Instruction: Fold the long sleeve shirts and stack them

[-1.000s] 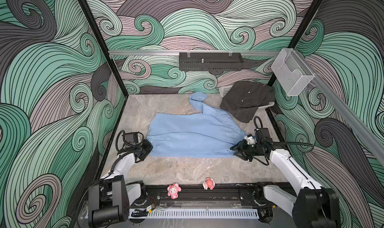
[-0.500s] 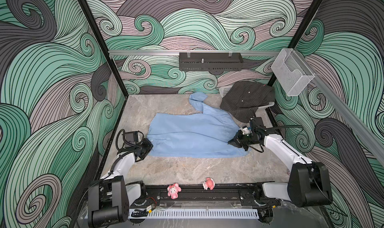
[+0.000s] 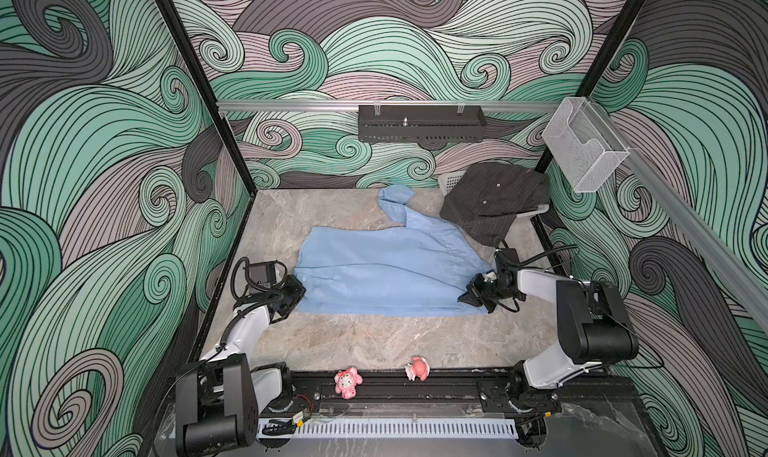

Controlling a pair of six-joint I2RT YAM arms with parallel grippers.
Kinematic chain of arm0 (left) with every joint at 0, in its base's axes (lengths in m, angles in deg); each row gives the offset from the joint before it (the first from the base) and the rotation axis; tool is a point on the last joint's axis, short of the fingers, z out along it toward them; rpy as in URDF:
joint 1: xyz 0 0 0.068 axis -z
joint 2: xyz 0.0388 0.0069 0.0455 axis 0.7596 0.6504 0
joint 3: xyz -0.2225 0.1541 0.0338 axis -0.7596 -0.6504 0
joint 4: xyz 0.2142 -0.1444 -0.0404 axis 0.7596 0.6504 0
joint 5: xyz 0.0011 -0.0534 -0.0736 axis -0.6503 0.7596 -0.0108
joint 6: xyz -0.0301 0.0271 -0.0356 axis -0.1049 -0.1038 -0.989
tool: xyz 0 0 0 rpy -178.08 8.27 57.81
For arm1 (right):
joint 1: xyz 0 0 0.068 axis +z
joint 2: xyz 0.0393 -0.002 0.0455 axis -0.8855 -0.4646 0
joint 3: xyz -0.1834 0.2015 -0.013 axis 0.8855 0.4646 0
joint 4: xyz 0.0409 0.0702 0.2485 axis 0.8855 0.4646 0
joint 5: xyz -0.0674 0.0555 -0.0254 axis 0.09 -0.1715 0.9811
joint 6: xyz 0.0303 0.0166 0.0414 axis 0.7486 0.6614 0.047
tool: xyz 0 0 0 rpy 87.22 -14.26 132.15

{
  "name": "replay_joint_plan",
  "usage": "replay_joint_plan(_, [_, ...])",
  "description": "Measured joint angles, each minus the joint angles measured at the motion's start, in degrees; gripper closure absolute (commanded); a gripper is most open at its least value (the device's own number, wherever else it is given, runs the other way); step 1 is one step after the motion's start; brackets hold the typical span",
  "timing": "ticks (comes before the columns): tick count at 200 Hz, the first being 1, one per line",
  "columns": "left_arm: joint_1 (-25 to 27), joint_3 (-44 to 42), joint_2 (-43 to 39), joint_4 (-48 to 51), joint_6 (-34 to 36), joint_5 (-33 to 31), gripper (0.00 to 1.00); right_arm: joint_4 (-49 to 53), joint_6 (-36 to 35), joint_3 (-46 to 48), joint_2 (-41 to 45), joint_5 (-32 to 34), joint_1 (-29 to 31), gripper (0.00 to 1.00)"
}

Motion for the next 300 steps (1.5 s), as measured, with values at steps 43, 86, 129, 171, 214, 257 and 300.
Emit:
replay_joint_plan(43, [0.1,0.0,1.9,0.0,0.2,-0.7,0.69,-3.1,-1.3,0.0,-1.3,-2.0,-1.1,1.00])
replay_joint_plan(86, [0.1,2.8,-0.4,6.0,1.6,-4.4,0.46,-0.8,-3.6,-0.1,0.4,-0.1,-1.0,0.97])
replay_joint_plan(129, [2.8,13.1,-11.1,9.5,3.6,-5.3,0.51,9.8,-7.0,-6.1,7.0,6.2,3.1,0.85])
replay_joint_plan(171, [14.0,18.9,1.4,8.6,3.3,-3.7,0.58,11.6,-7.6,-15.0,4.3,8.8,10.2,0.84])
replay_joint_plan(214, [16.4,15.8,16.5,8.6,0.3,-1.9,0.63,11.8,-6.8,-15.5,-5.1,10.7,14.8,0.82])
replay_joint_plan(257, [12.3,10.7,17.6,10.2,-0.6,-1.1,0.60,12.6,-6.7,-12.6,-5.0,12.4,18.2,0.80])
replay_joint_plan(300, [4.8,3.8,10.1,11.8,-1.0,2.4,0.58,13.9,-7.0,-6.7,0.8,13.4,21.8,0.78])
